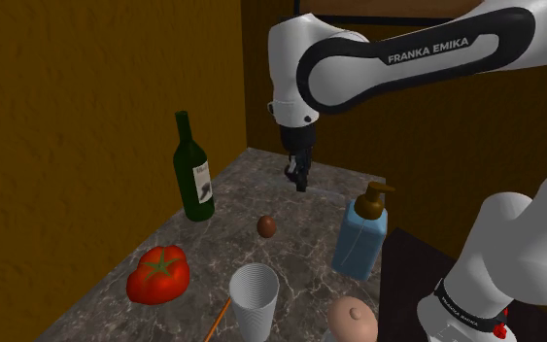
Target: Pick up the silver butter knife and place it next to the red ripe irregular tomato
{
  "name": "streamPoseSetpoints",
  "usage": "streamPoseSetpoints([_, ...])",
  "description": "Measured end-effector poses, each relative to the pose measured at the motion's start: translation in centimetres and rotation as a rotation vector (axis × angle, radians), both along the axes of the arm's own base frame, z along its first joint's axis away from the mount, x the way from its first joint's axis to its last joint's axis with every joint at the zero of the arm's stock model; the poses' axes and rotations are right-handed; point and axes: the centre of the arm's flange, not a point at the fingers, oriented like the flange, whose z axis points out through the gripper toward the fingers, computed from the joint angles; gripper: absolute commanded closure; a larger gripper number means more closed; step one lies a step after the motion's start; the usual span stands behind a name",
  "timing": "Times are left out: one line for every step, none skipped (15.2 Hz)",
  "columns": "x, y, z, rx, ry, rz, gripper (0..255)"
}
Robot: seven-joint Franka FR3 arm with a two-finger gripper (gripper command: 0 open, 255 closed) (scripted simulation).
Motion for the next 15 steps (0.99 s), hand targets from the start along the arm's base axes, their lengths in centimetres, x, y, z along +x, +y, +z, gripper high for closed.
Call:
streamPoseSetpoints([-0.6,1.3,0.2,0.000,0.000,0.000,255])
streamPoseSetpoints([-0.8,2.6,0.0,0.000,-0.001,0.001,255])
streamPoseSetpoints([-1.2,3.8,-0.1,0.000,0.000,0.000,255])
streamPoseSetpoints([-1.6,5.2,0.1,0.000,0.000,0.000,255])
streamPoseSetpoints([-2.0,6.4,0.2,0.000,0.000,0.000,255])
streamPoseSetpoints([-2.4,7.6,0.2,0.000,0.000,0.001,255])
streamPoseSetpoints([-2.7,8.8,0.3,0.000,-0.001,0.000,255])
streamPoseSetpoints([-3.1,10.1,0.1,0.000,0.000,0.000,255])
streamPoseSetpoints([-3.5,11.5,0.2,0.000,0.000,0.000,255])
streamPoseSetpoints([-3.8,12.7,-0.1,0.000,0.000,0.001,255])
streamPoseSetpoints([-4.2,14.1,0.0,0.000,0.000,0.000,255])
streamPoseSetpoints([-4.4,15.1,-0.1,0.000,0.000,0.000,255])
streamPoseSetpoints([-4.7,16.2,0.0,0.000,0.000,0.000,255])
streamPoseSetpoints([-4.9,16.7,-0.2,0.000,0.000,0.000,255])
streamPoseSetpoints([-5.0,17.0,-0.6,0.000,0.000,0.000,255])
